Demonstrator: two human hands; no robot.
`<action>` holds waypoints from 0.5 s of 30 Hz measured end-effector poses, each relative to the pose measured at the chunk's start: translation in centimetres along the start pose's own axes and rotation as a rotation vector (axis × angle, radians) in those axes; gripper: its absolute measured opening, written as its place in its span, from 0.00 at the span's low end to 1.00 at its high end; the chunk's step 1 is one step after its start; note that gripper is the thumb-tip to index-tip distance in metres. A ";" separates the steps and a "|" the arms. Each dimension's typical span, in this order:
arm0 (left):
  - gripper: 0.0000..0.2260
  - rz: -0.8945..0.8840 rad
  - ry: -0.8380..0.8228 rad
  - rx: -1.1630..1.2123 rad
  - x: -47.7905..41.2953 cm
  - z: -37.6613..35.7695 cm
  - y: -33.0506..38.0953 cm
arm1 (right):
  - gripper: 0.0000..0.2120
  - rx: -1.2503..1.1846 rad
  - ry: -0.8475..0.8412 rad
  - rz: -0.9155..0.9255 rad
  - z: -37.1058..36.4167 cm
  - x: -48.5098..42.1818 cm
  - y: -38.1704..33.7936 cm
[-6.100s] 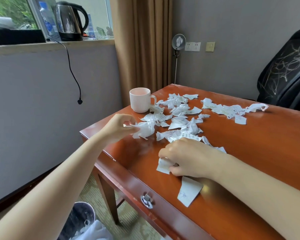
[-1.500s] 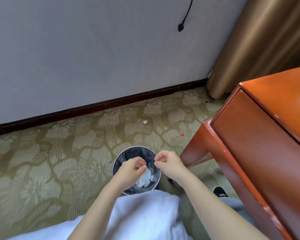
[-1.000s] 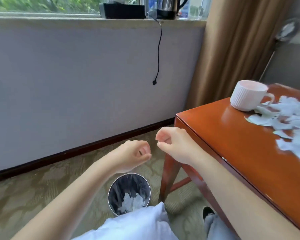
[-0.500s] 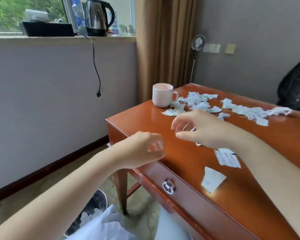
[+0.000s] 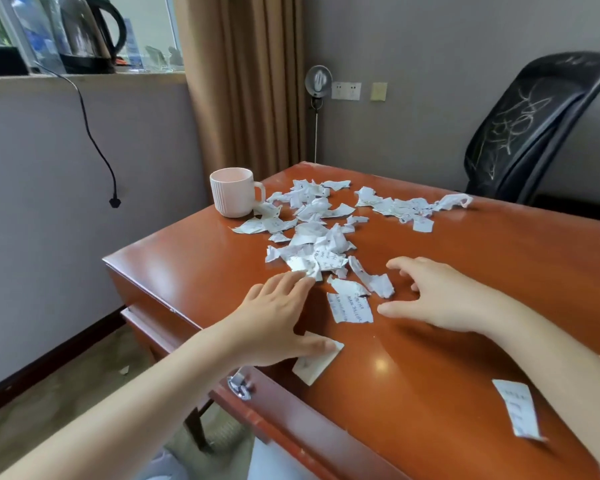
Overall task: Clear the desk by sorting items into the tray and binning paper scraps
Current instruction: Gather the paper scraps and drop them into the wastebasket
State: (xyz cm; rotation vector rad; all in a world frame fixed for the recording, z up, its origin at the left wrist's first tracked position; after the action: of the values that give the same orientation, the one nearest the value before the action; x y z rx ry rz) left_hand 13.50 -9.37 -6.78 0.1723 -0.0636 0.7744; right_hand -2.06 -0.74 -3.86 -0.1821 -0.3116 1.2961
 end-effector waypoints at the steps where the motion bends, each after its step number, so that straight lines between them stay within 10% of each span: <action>1: 0.42 0.000 -0.006 0.001 -0.1 0.1 0.2 | 0.41 0.022 0.003 -0.010 -0.2 -0.4 0.1; 15: 0.10 -0.193 -0.217 0.148 0.2 0.6 1.3 | 0.32 -0.021 -0.096 0.159 -1.5 -4.1 -3.5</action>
State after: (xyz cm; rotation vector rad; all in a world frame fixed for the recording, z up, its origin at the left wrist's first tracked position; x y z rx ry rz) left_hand 12.74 -8.40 -6.02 0.3969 -0.1924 0.5657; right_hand 0.62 -5.52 -4.69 -0.1647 -0.3991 1.4624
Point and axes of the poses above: each hand's wrist, its own x-axis away from the middle knuckle, its own z-axis out of the back of the hand, y = z × x, the point moved 8 cm from there along -x, towards the middle knuckle, and after that the axes turned 12 degrees about z, right-handed, at the moved point
